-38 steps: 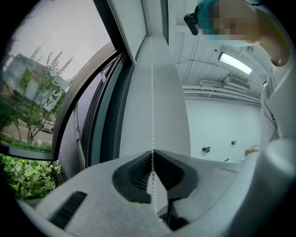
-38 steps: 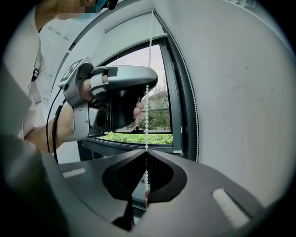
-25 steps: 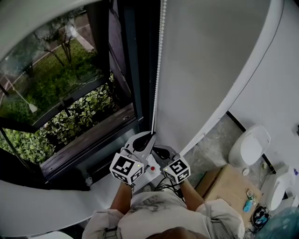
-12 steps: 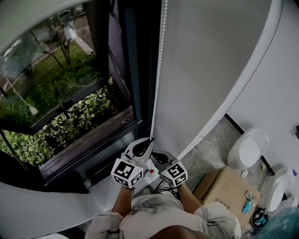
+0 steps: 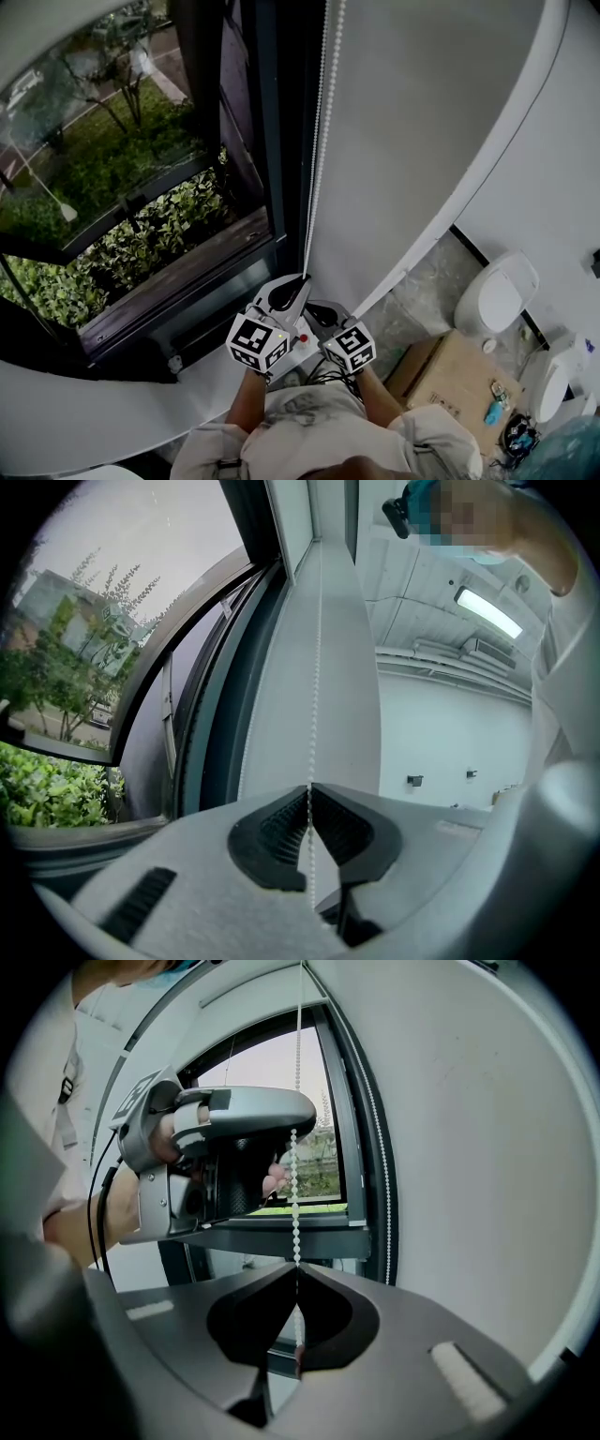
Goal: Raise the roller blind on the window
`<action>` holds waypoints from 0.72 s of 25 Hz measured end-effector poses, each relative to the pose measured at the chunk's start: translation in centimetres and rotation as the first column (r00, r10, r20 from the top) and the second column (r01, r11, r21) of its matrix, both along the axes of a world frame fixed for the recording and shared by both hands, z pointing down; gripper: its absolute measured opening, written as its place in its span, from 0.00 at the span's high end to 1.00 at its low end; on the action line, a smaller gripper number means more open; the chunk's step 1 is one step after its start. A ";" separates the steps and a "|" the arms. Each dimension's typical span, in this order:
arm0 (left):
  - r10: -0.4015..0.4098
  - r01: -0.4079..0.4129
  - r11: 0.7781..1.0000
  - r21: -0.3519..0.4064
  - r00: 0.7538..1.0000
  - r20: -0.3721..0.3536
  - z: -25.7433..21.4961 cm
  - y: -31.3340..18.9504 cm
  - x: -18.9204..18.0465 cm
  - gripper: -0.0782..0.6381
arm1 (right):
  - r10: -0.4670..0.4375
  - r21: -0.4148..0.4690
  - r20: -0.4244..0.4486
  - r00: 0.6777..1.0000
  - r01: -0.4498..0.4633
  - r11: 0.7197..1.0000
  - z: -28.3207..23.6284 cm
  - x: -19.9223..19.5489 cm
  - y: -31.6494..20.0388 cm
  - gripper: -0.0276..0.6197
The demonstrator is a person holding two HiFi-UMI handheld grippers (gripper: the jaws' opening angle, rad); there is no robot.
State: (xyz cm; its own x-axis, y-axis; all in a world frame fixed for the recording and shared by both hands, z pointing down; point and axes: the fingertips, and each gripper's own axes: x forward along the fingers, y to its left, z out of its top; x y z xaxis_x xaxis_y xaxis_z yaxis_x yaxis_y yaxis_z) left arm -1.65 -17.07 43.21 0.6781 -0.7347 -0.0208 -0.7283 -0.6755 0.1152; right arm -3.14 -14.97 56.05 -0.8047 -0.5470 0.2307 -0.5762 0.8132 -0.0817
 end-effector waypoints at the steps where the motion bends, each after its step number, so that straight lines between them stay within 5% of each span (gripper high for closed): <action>1: 0.002 -0.002 1.000 -0.001 1.000 0.000 0.0 0.1 0.1 0.86 | 0.002 -0.001 -0.001 1.000 -0.002 1.000 0.0 0.0 0.1 0.94; 9: -0.005 0.005 1.000 -0.002 1.000 -0.003 -0.1 0.2 -0.2 0.86 | -0.052 0.050 -0.042 0.998 0.054 0.997 -1.6 0.3 1.6 0.83; 18: -0.016 0.016 1.000 0.000 1.000 -0.016 -0.1 -0.1 -0.5 0.86 | -0.011 0.188 0.058 0.998 0.000 0.982 -11.1 2.8 0.7 0.83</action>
